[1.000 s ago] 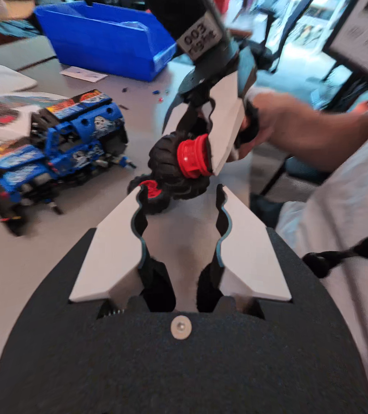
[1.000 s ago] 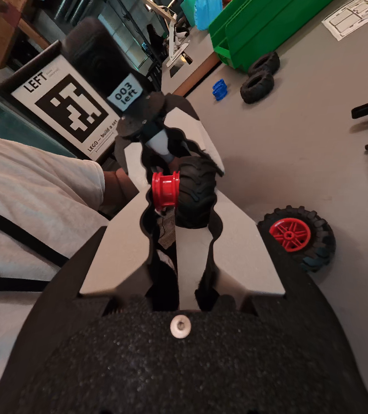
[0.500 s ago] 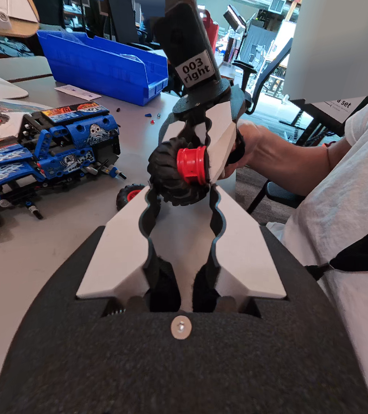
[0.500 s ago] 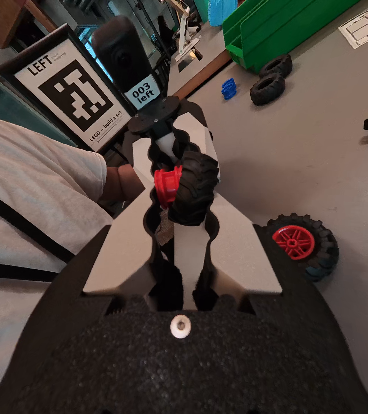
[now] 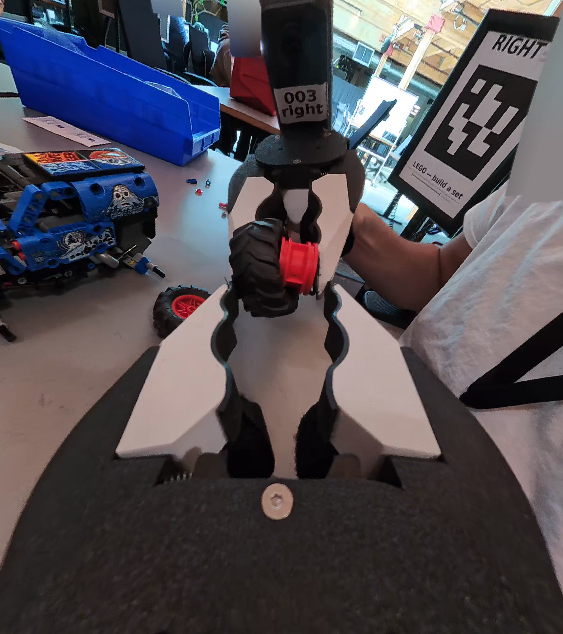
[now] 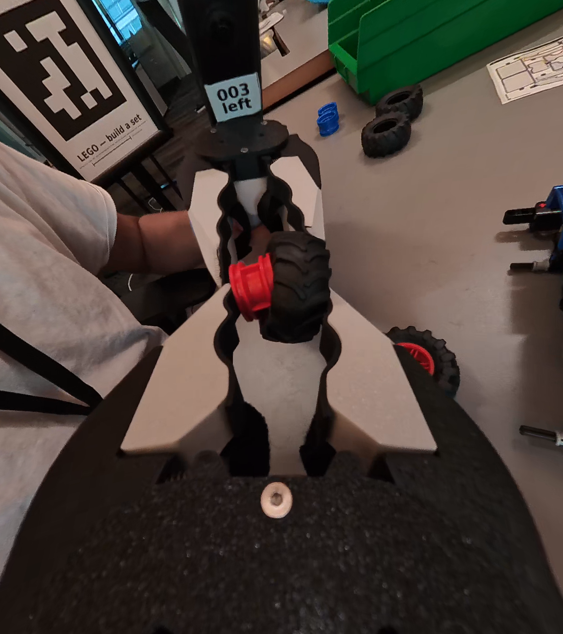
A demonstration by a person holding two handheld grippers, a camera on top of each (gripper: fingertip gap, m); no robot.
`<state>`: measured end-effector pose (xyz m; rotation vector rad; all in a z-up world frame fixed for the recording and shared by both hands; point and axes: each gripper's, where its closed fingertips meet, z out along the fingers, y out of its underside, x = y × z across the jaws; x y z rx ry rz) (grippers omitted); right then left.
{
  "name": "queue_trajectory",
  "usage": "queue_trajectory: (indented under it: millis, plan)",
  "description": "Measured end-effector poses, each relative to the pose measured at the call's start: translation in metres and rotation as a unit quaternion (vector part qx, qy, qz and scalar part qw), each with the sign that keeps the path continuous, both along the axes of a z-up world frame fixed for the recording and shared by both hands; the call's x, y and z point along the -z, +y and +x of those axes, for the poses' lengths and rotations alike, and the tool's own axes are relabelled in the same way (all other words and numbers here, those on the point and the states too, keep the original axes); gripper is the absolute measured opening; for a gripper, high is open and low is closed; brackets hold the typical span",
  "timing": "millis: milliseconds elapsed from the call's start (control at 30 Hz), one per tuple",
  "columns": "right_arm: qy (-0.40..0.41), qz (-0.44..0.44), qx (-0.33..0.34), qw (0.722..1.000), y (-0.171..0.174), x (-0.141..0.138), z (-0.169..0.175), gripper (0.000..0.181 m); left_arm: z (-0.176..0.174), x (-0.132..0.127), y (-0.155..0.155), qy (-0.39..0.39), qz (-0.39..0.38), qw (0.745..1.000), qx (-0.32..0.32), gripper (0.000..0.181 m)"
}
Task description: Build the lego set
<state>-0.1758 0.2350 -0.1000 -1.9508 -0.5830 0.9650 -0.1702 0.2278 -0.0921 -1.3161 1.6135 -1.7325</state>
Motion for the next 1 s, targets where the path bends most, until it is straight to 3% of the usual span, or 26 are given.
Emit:
queue_trajectory:
  millis: [200,500,700,733,767,833,1000]
  plan:
    - [0.015,-0.002,0.0,1.0,0.0,0.003,0.001,0.042,0.001,0.001,0.001,0.004,-0.001,1.0,-0.005,0.046]
    - [-0.133,0.013,-0.01,0.991,-0.003,0.022,0.004,0.034,0.007,0.01,0.004,0.025,0.039,0.999,-0.004,0.049]
    - [-0.09,0.033,0.014,0.995,0.002,0.009,0.005,0.05,0.009,0.001,0.008,-0.002,0.034,0.999,-0.022,0.045]
    - [-0.07,0.036,0.018,0.997,0.003,0.005,0.005,0.071,0.009,0.0,0.008,-0.005,0.032,0.999,-0.022,0.043]
    - [-0.05,0.035,0.019,0.998,0.004,0.001,0.006,0.075,0.009,0.0,0.007,-0.005,0.031,0.999,-0.022,0.028]
    - [-0.02,0.03,0.012,0.999,0.001,-0.001,0.006,0.058,0.009,-0.002,0.008,-0.014,0.024,0.999,-0.029,0.029]
    - [-0.024,0.006,0.001,1.0,0.0,0.021,0.005,0.05,0.013,0.005,0.009,0.003,0.047,0.998,-0.039,0.029]
